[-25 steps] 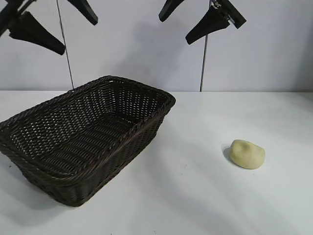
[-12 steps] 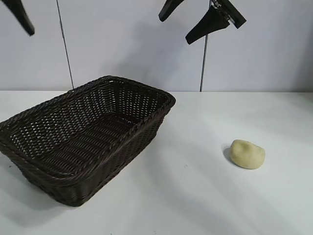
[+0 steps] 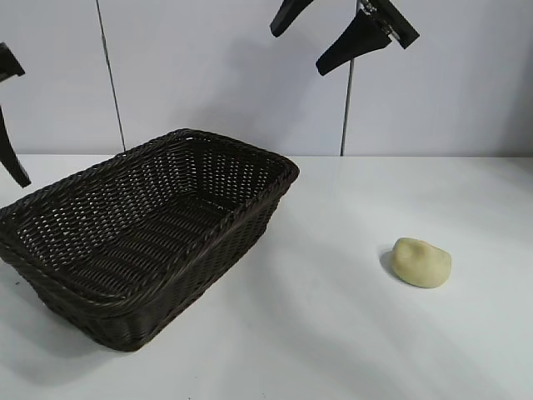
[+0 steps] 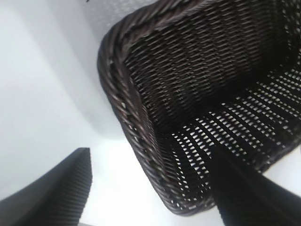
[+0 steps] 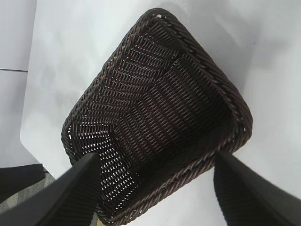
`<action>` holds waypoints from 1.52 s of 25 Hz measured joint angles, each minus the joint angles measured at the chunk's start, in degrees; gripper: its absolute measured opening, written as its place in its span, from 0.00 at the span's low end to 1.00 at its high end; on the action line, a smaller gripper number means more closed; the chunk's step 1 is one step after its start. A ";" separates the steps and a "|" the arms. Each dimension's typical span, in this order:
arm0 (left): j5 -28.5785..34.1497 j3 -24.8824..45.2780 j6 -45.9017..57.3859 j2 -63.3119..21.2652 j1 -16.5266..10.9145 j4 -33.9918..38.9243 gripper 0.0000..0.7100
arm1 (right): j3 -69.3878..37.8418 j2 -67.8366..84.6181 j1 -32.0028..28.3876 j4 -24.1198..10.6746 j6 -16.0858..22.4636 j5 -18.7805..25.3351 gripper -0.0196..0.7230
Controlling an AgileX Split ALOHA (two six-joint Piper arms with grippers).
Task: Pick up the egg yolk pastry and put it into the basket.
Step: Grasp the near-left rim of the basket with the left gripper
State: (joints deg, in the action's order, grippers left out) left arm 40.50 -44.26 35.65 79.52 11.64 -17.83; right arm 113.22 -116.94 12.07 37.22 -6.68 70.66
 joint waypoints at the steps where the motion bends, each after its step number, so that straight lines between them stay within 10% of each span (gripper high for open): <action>1: -0.78 0.27 0.00 0.00 0.00 -0.57 0.72 | 0.00 0.00 0.00 0.00 0.00 0.00 0.69; 38: -17.62 3.61 4.71 14.24 5.33 -3.59 0.69 | 0.00 0.00 0.00 0.07 0.00 0.00 0.69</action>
State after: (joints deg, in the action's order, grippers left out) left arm 22.88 -40.65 40.36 93.75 16.97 -21.42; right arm 113.22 -116.94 12.07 37.29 -6.68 70.66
